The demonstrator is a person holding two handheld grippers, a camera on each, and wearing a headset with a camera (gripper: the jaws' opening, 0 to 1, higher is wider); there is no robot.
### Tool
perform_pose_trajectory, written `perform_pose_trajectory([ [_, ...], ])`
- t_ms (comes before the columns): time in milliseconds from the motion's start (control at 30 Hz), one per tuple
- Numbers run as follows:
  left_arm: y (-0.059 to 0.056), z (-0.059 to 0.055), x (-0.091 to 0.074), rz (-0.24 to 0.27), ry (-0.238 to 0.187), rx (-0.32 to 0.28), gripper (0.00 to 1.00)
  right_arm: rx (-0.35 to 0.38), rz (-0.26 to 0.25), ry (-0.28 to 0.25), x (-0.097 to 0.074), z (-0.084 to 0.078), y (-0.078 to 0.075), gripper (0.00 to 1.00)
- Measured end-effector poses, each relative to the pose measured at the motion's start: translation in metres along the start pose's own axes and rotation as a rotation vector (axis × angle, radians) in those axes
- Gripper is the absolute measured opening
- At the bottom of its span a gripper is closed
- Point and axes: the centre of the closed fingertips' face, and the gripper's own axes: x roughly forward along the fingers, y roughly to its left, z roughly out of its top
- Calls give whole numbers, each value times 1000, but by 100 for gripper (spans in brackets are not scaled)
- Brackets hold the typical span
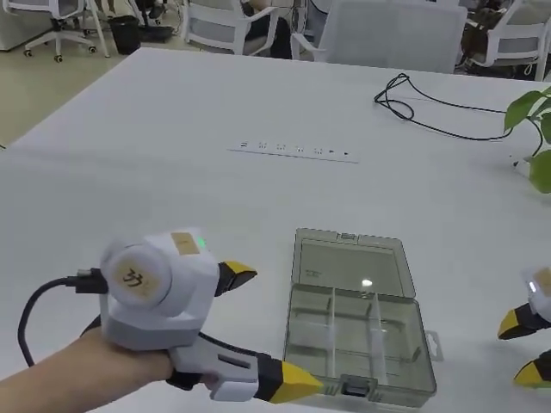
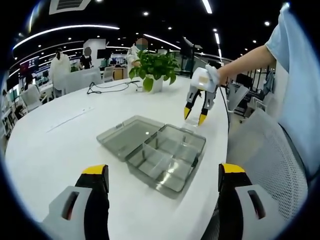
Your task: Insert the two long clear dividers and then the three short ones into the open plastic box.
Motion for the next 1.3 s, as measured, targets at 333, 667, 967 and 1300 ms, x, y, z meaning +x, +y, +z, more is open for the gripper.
perform_pose_trajectory([
  [333,2,17,16,-13,-39,-116,86,-75,-119,-82,-28,36,-18,33],
  [667,-4,39,43,-39,-61,-228,78,-152,-279,-169,-67,86,-44,33],
  [967,-5,71,62,-80,-134,-413,57,-212,-379,-220,-87,125,-50,33],
  [1300,-14,95,75,-151,-177,-558,25,-330,-435,-232,-92,162,-40,33],
])
